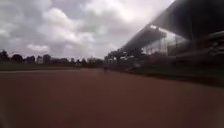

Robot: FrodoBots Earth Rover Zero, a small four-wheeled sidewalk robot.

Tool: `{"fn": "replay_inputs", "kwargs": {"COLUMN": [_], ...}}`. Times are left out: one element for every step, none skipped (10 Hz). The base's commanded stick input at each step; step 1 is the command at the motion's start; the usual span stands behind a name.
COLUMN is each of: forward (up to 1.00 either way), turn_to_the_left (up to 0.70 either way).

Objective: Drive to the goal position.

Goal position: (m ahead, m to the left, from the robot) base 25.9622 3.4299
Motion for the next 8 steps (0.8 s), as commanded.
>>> {"fn": "replay_inputs", "kwargs": {"forward": [0.7, 0.7, 0.7, 0.7, 0.7, 0.7, 0.7, 0.7], "turn_to_the_left": [0.0, 0.0, 0.0, 0.0, 0.0, 0.0, 0.0, 0.0]}}
